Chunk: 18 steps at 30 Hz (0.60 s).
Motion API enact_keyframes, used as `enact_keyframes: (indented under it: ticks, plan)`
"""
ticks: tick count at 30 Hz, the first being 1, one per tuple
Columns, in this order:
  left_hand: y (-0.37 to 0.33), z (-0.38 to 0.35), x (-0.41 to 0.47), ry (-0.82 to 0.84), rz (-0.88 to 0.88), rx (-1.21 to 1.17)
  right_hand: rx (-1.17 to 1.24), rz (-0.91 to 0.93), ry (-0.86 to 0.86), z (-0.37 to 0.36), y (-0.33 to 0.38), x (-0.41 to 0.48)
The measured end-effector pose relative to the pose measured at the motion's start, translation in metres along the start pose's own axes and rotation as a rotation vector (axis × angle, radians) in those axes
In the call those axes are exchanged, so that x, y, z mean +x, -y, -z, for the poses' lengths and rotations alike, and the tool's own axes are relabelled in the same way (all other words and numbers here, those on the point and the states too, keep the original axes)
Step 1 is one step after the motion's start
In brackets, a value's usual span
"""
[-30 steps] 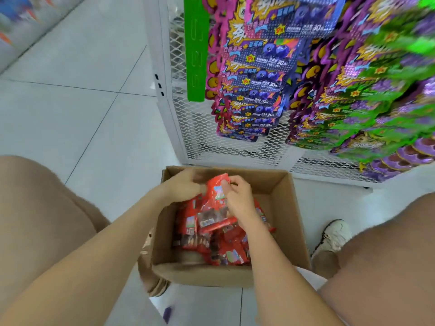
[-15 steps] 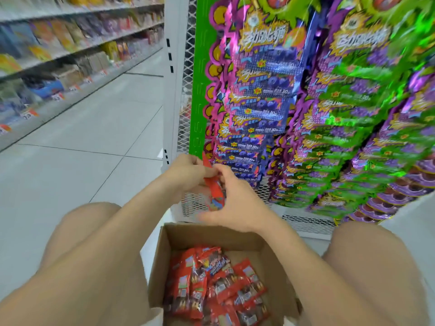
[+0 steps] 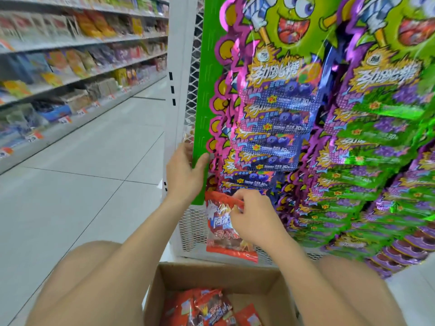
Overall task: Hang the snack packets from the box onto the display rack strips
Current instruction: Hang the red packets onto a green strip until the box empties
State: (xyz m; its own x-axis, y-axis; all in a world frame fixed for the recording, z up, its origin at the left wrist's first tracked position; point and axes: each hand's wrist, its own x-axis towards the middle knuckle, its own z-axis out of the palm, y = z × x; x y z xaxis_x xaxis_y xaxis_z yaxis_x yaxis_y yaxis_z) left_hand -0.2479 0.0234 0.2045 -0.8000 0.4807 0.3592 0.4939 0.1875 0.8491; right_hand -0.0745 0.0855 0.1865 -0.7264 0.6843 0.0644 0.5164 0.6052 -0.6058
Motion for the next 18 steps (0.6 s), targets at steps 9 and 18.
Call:
enact_keyframes:
  ticks: [9,18]
  plan:
    - [0.014,0.045,-0.027,-0.207,0.105,-0.203,0.092,0.005,-0.113,0.010,0.006,-0.015]
    - [0.014,0.063,-0.086,0.184,-0.074,-0.345,0.205,0.061,0.133,0.021,0.015,-0.043]
